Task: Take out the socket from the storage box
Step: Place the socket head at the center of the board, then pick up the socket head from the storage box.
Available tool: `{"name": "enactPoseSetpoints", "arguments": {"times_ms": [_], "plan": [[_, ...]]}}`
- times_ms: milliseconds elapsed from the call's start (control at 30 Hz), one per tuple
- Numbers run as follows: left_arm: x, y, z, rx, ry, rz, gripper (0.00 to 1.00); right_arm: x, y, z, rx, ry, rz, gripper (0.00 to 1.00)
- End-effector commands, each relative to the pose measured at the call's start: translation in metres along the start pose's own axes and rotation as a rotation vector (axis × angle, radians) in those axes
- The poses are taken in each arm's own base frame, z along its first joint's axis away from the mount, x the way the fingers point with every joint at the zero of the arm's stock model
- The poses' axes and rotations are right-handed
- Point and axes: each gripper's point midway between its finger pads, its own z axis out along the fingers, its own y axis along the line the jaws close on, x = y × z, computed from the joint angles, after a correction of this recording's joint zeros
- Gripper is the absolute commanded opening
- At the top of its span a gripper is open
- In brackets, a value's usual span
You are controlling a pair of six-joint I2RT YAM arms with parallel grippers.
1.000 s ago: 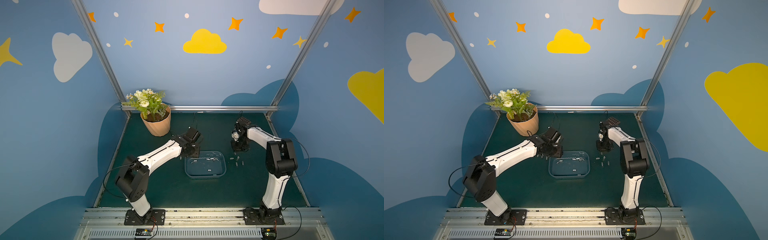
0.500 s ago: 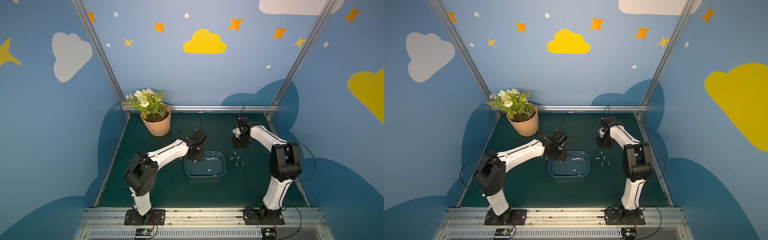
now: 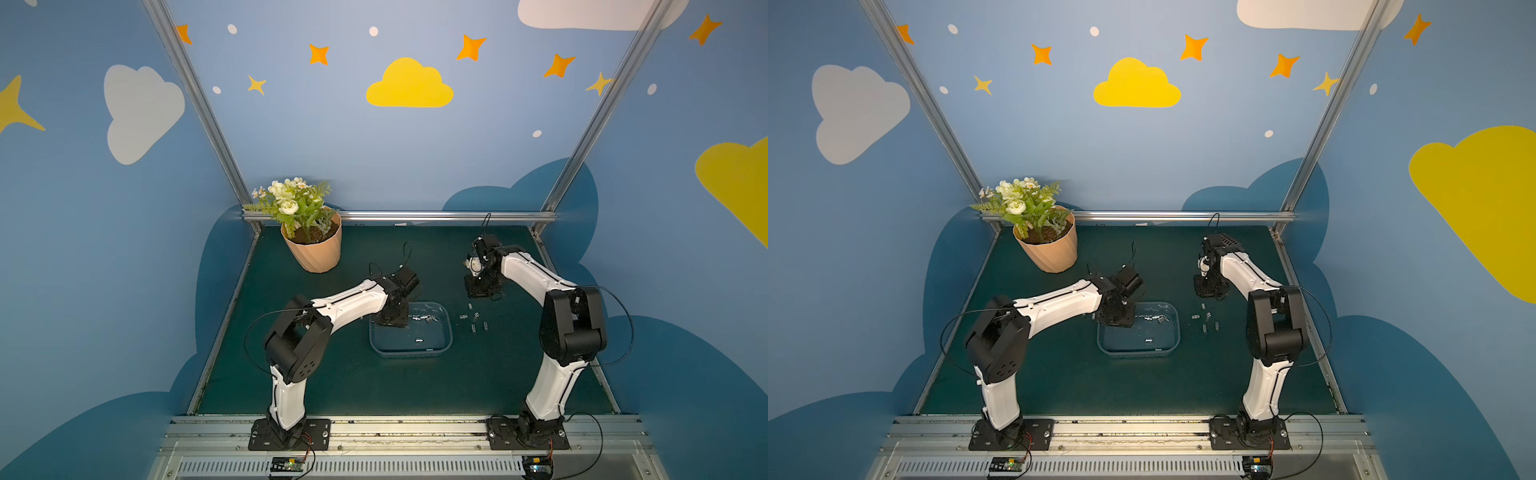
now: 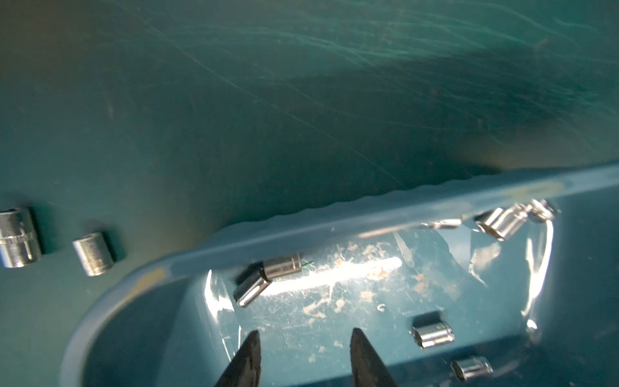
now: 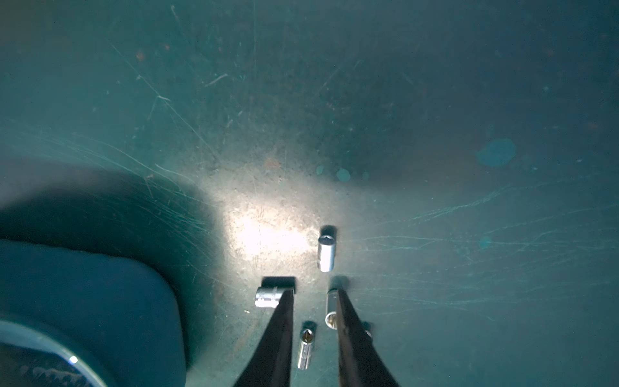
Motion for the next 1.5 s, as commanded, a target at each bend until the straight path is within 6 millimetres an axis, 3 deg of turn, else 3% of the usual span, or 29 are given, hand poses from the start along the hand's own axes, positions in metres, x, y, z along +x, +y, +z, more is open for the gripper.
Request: {"name": "enactPoseSetpoints", "arguments": {"times_ms": [0, 733, 1067, 1467], "plan": [[0.003, 0.009, 0.013, -0.058, 0.008, -0.031, 0.45, 0.004, 0.000, -0.011, -0.007, -0.013, -0.005, 0.24], [-0.005, 0.010, 0.055, -0.108, 0.017, -0.006, 0.42, 0.015, -0.004, -0.007, -0.008, -0.007, 0.031, 0.24], [-0.002, 0.009, 0.056, -0.098, 0.020, -0.003, 0.29, 0.017, -0.004, -0.009, -0.006, -0.005, 0.036, 0.24], [0.010, 0.010, 0.042, -0.069, 0.028, -0.009, 0.34, 0.020, -0.004, -0.007, -0.008, 0.001, 0.038, 0.24]]}}
